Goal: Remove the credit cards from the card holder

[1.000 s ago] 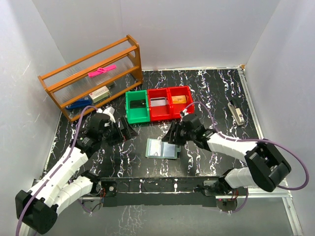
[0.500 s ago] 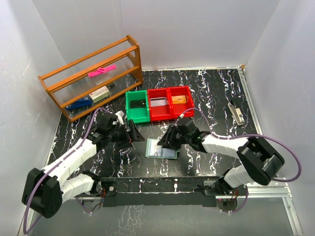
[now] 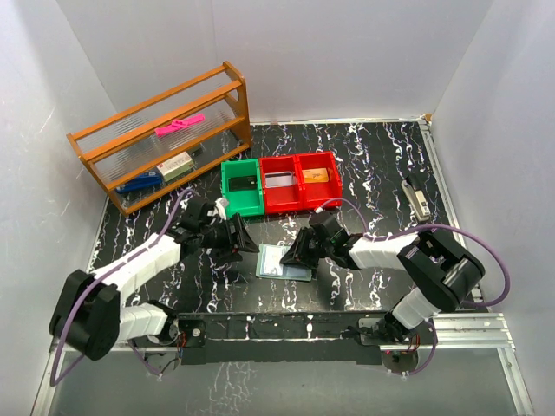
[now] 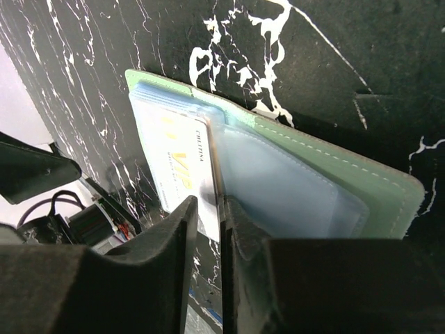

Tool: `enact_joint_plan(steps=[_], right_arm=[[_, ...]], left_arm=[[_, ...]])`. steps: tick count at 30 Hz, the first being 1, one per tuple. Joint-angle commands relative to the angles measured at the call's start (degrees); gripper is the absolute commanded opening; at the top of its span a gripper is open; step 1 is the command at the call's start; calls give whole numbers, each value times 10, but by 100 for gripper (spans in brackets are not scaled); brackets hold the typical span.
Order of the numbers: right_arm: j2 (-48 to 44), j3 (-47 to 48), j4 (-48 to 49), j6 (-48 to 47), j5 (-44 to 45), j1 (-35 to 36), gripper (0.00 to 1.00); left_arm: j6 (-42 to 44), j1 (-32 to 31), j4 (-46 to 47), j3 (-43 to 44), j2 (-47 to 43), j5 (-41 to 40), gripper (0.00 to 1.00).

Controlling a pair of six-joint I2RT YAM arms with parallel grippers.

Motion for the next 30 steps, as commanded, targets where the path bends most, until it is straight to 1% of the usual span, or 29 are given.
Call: enact_joint_plan(steps=[1, 2, 4, 7, 10, 15, 18, 20, 26, 30], right_arm=[[11, -15, 20, -1, 15, 1, 15], [13, -14, 21, -1, 15, 1, 13], [15, -13, 21, -1, 16, 1, 12], [12, -13, 18, -1, 20, 0, 12], [9, -13, 16, -1, 22, -2, 14], [7, -15, 18, -2, 15, -4, 15], [7, -16, 20, -2, 12, -5, 15], [6, -14, 21, 0, 10, -6, 16], [-3, -14, 24, 2, 8, -7, 17], [-2, -17, 48, 6, -11, -10, 18]], left_arm=[[10, -23, 16, 40, 39, 25, 64], [11, -29, 22, 44, 49, 22, 62], [9, -41, 30, 53, 70, 15, 58], [6, -65, 50, 63, 101, 8, 55], [4, -80, 56, 68, 139, -13, 47], [1, -86, 58, 68, 176, -38, 40], [2, -91, 74, 71, 194, -24, 33], [6, -96, 70, 77, 206, -21, 26], [13, -100, 57, 68, 199, -29, 11], [22, -103, 55, 62, 200, -17, 4]])
